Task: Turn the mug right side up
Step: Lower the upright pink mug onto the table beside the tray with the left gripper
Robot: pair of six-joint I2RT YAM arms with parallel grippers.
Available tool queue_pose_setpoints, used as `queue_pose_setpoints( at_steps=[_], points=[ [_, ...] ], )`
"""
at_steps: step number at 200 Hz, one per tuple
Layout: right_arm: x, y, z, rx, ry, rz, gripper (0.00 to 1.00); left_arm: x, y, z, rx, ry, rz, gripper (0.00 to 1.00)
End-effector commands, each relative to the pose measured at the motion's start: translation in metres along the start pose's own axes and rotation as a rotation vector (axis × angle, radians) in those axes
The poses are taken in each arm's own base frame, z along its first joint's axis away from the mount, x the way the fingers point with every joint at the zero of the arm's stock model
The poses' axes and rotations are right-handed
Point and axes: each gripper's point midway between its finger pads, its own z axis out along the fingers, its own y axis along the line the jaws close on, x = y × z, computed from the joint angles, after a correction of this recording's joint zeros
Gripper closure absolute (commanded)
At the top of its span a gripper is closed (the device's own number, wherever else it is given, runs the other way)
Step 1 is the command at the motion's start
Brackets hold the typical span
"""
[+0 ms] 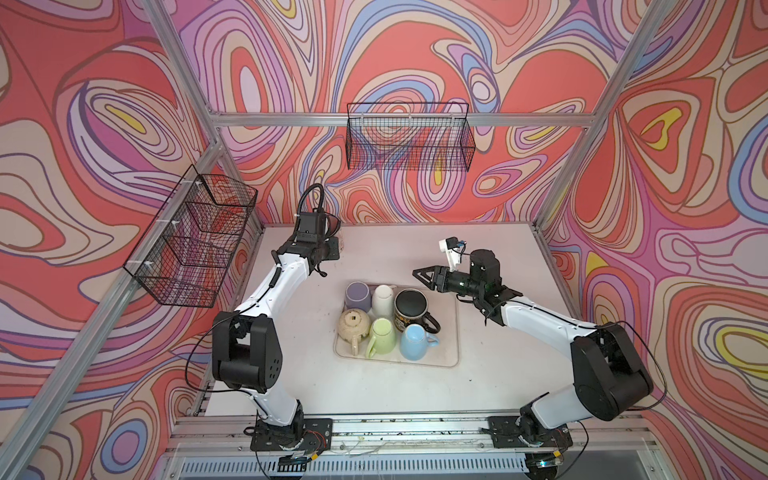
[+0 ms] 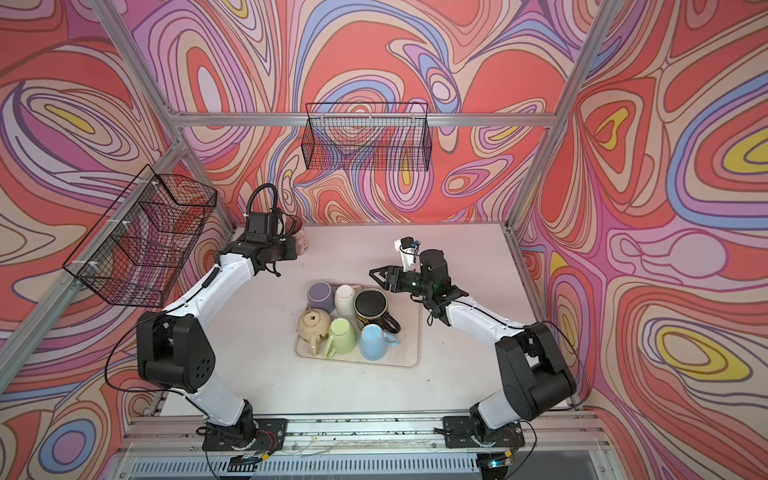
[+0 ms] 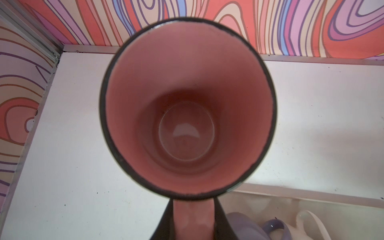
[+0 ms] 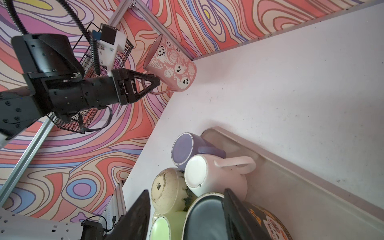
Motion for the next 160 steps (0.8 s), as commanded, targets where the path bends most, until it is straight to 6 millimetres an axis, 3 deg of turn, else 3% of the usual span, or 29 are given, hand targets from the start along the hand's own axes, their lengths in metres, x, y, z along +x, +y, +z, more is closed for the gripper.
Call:
queue_pose_setpoints(
  at_steps=[1, 160],
  points=[
    [0.006, -0.004, 0.004, -0.001, 0.011, -0.012, 0.43, -0.047, -0.002, 0.003, 0.054, -0.187, -0.014, 1.0],
    [0.012, -0.01, 0.013, -0.01, 0.053, 0.011, 0.39, -0.026, 0.027, 0.071, 0.059, -0.169, 0.007, 1.0]
  ],
)
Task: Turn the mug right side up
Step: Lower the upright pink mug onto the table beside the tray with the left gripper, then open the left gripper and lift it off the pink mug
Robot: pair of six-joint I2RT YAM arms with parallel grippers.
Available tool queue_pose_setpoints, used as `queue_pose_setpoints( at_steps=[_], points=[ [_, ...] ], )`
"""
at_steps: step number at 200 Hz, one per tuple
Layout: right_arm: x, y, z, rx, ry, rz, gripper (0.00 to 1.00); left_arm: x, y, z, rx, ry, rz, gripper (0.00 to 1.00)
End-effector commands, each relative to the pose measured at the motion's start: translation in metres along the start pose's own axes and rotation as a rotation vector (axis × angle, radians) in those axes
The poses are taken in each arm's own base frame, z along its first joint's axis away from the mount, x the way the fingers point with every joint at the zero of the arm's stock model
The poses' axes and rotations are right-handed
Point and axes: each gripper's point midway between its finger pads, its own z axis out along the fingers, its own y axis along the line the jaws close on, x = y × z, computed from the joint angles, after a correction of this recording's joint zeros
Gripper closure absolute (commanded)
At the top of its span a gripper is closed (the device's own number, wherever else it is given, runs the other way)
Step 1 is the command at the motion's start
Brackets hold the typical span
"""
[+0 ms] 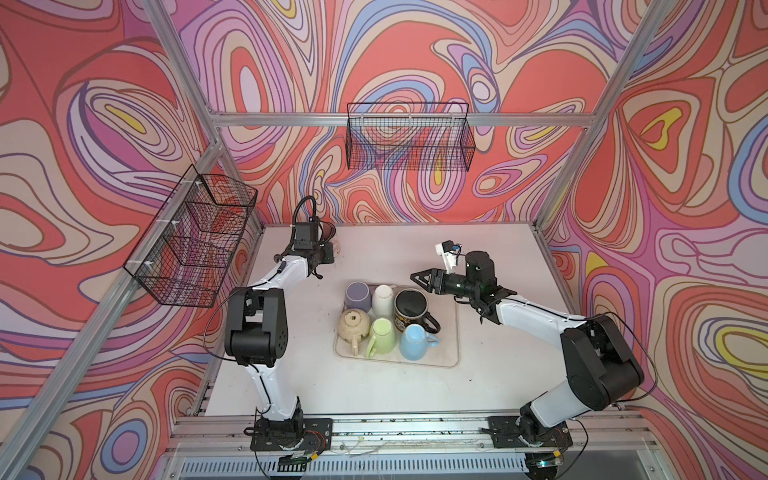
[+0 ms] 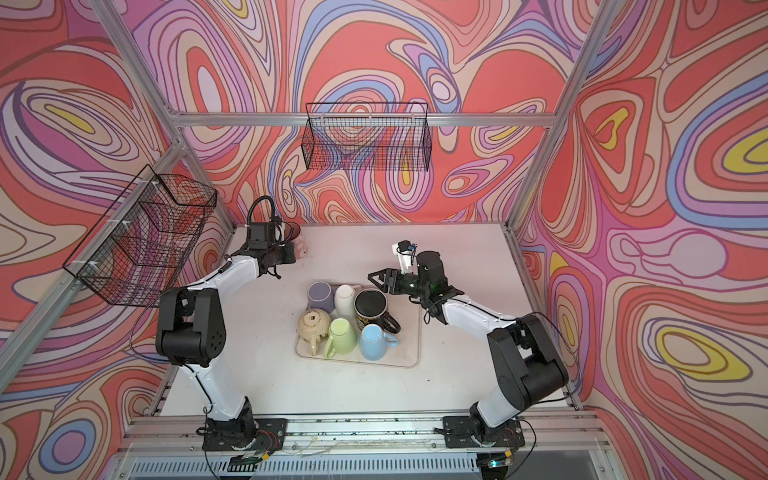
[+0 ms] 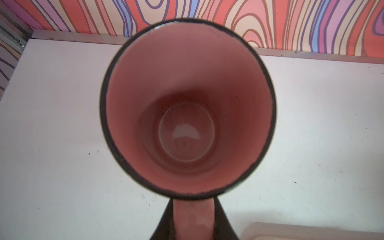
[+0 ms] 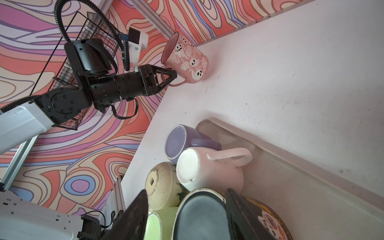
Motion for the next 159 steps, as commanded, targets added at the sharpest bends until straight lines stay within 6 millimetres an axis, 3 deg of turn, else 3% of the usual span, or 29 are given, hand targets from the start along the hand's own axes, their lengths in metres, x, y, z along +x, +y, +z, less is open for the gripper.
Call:
queue_pose_setpoints(
  at_steps=[1, 42, 116, 129, 159],
  points=[
    [-0.003, 0.005, 0.002, -0.017, 0.004, -0.022, 0.39, -0.047, -0.004, -0.006, 0.027, -0.165, 0.025, 1.0],
    [-0.002, 0.006, 0.004, -0.019, 0.021, -0.013, 0.38, -0.033, 0.0, 0.011, 0.025, -0.136, 0.016, 1.0],
    [-0.002, 0.008, 0.005, -0.026, 0.031, -0.001, 0.37, -0.025, 0.004, 0.017, 0.005, -0.123, 0.019, 1.0],
    [-0.003, 0.011, 0.003, -0.032, 0.029, -0.005, 0.37, -0.024, 0.006, 0.015, -0.002, -0.119, 0.027, 0.92],
    [-0.006, 0.015, -0.002, -0.027, 0.02, -0.007, 0.37, -0.02, 0.005, 0.009, 0.002, -0.119, 0.041, 0.61]
  ],
)
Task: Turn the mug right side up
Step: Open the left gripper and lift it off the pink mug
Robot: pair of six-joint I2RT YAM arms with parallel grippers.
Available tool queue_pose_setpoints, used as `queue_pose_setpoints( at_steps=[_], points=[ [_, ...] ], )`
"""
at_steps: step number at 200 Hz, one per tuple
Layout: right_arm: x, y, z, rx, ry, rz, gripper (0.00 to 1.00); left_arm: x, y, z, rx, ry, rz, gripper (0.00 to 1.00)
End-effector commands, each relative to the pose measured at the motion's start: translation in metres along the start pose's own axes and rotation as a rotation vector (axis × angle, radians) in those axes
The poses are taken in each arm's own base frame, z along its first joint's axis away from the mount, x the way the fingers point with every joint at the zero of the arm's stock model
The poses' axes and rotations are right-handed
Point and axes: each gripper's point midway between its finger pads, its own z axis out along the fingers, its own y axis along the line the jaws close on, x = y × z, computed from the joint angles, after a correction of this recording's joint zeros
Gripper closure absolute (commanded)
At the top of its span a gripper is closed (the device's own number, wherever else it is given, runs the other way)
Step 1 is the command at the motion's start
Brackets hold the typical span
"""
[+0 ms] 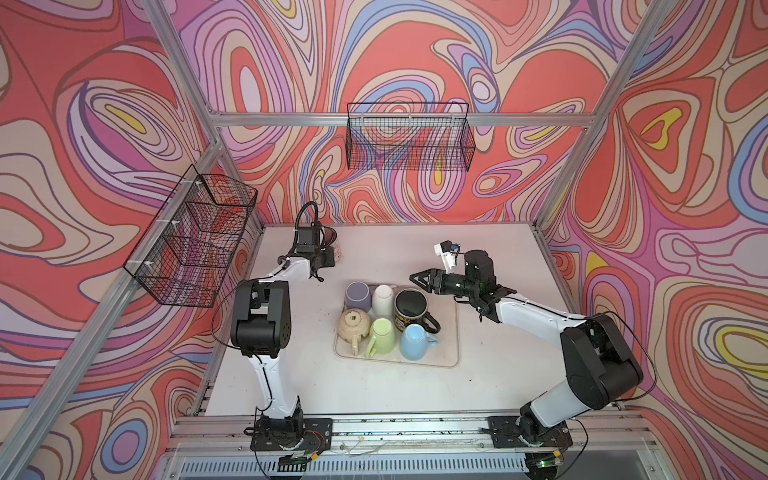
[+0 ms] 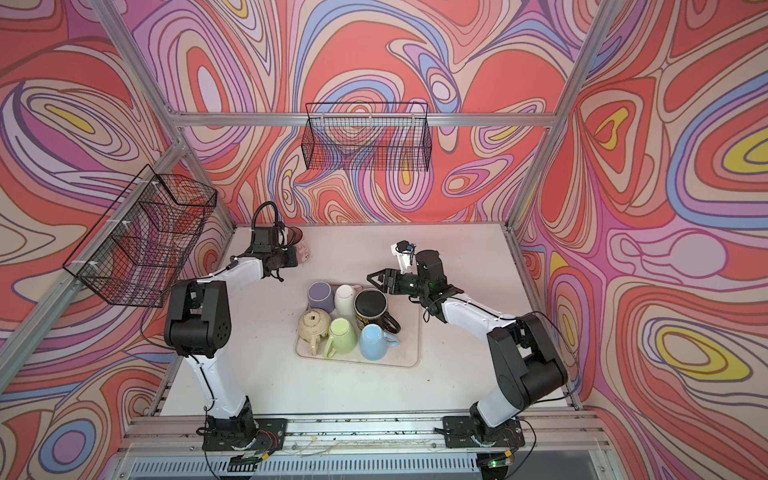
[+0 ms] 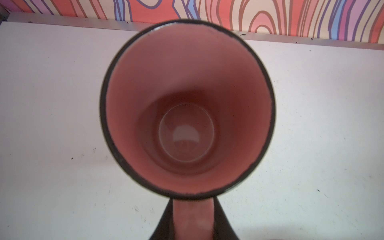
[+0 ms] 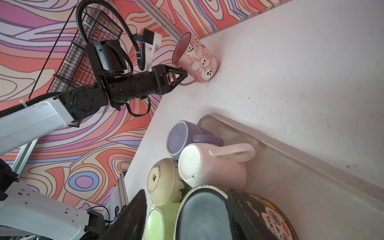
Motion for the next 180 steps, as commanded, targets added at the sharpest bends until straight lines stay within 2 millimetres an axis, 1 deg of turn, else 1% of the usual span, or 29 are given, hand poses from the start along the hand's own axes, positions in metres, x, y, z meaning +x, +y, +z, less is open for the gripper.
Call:
queue_pose_setpoints(
  at_steps=[1, 9, 20, 53, 69, 81, 92, 97, 122, 134, 148, 166, 180],
  points=[
    [-0.009, 0.014, -0.003, -0.022, -0.009, -0.023, 0.37, -0.036, 0.001, -0.018, -0.002, -0.132, 0.029, 0.61],
    [-0.01, 0.016, -0.004, -0.024, -0.012, -0.023, 0.37, -0.034, 0.001, -0.018, 0.001, -0.124, 0.031, 0.56],
    [-0.011, 0.018, -0.006, -0.026, -0.015, -0.022, 0.37, -0.032, 0.0, -0.021, 0.004, -0.119, 0.03, 0.53],
    [-0.013, 0.026, -0.015, -0.008, -0.02, -0.031, 0.37, -0.037, -0.001, -0.036, 0.006, -0.14, 0.025, 0.47],
    [-0.015, 0.029, -0.022, 0.013, -0.024, -0.044, 0.37, -0.04, -0.002, -0.046, 0.005, -0.15, 0.026, 0.44],
    [-0.014, 0.03, -0.027, 0.032, -0.02, -0.053, 0.37, -0.044, -0.001, -0.055, -0.004, -0.15, 0.024, 0.37],
    [-0.013, 0.031, -0.032, 0.051, -0.015, -0.06, 0.37, -0.047, -0.001, -0.065, -0.008, -0.158, 0.016, 0.34],
    [-0.012, 0.031, -0.034, 0.063, -0.011, -0.06, 0.36, -0.048, -0.001, -0.069, -0.006, -0.165, 0.015, 0.31],
    [-0.009, 0.033, -0.046, 0.114, 0.014, -0.083, 0.37, -0.062, -0.003, -0.1, -0.001, -0.214, -0.006, 0.11],
    [-0.006, 0.034, -0.052, 0.142, 0.034, -0.089, 0.37, -0.069, -0.006, -0.117, 0.007, -0.231, -0.017, 0.04],
    [0.0, 0.034, -0.058, 0.187, 0.066, -0.101, 0.37, -0.075, -0.012, -0.137, 0.039, -0.242, -0.034, 0.0],
    [0.012, 0.034, -0.067, 0.238, 0.113, -0.121, 0.37, -0.082, -0.022, -0.167, 0.087, -0.255, -0.06, 0.0],
    [0.021, 0.032, -0.074, 0.281, 0.146, -0.13, 0.39, -0.083, -0.027, -0.193, 0.117, -0.264, -0.088, 0.0]
  ],
)
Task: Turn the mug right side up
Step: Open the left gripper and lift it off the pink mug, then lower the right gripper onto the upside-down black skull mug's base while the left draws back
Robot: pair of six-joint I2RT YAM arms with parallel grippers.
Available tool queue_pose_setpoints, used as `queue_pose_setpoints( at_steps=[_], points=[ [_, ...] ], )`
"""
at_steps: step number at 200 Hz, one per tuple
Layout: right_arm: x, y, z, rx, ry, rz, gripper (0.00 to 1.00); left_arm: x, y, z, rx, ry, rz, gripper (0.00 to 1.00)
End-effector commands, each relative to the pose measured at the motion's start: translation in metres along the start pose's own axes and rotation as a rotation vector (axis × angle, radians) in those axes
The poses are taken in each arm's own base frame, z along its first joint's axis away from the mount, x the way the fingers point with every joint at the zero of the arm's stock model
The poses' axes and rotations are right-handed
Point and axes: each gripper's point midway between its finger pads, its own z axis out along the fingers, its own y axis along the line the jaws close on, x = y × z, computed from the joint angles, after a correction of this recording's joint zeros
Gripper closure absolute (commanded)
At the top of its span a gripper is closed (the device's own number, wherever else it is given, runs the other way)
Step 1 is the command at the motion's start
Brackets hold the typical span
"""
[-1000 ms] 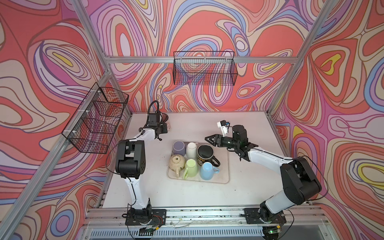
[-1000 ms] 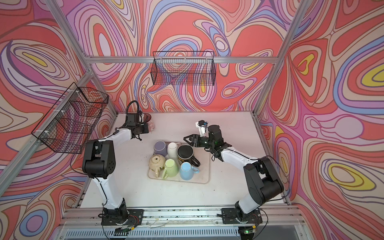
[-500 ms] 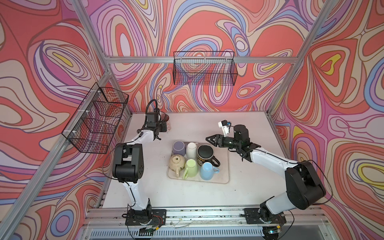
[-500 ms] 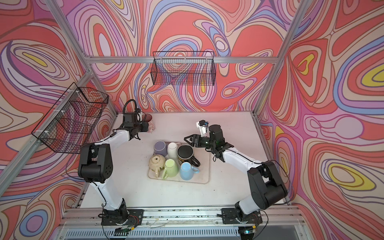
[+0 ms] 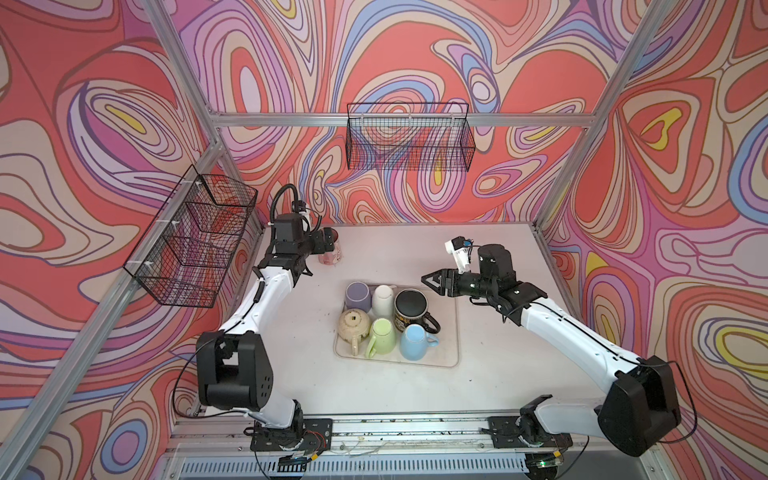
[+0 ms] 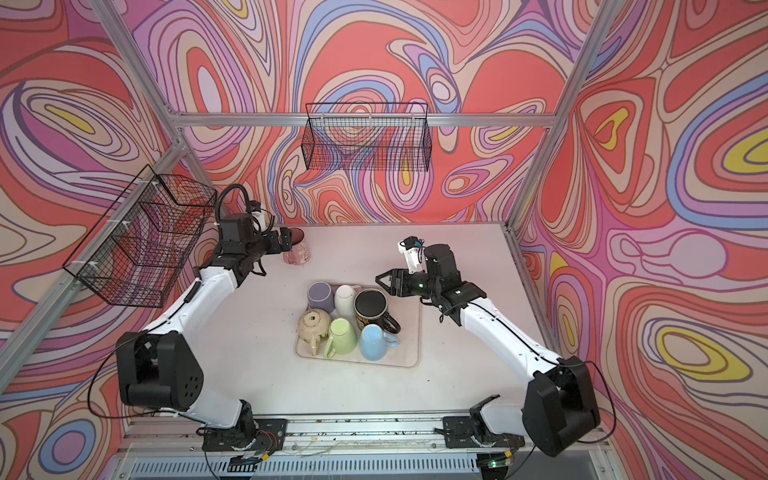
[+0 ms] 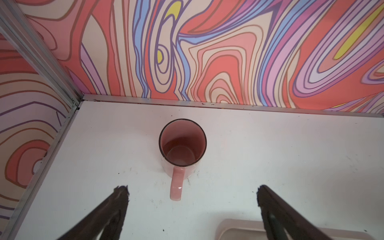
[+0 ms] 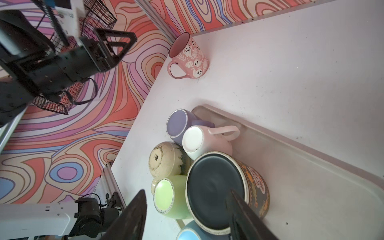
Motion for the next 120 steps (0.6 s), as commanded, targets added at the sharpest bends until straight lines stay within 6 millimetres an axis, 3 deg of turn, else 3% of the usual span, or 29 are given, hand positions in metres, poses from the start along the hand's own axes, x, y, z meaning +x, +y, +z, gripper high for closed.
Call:
queue_pose_setpoints(
  at_steps=[1, 31, 60, 79, 120],
  points=[
    [0.025, -0.008, -0.014, 0.109, 0.097, -0.036, 0.39, -0.012, -0.011, -0.039, 0.052, 0.01, -0.065, 0.0],
    [0.047, -0.01, -0.026, 0.199, 0.169, -0.08, 0.45, -0.008, -0.025, -0.087, 0.116, 0.017, -0.141, 0.0],
    [0.073, -0.011, -0.031, 0.293, 0.258, -0.135, 0.47, 0.008, -0.034, -0.123, 0.164, 0.03, -0.2, 0.0],
    [0.089, -0.015, -0.031, 0.374, 0.316, -0.189, 0.48, 0.023, -0.043, -0.14, 0.204, 0.053, -0.236, 0.0],
    [0.103, -0.026, -0.03, 0.464, 0.378, -0.249, 0.5, 0.058, -0.056, -0.161, 0.233, 0.115, -0.255, 0.0]
  ],
)
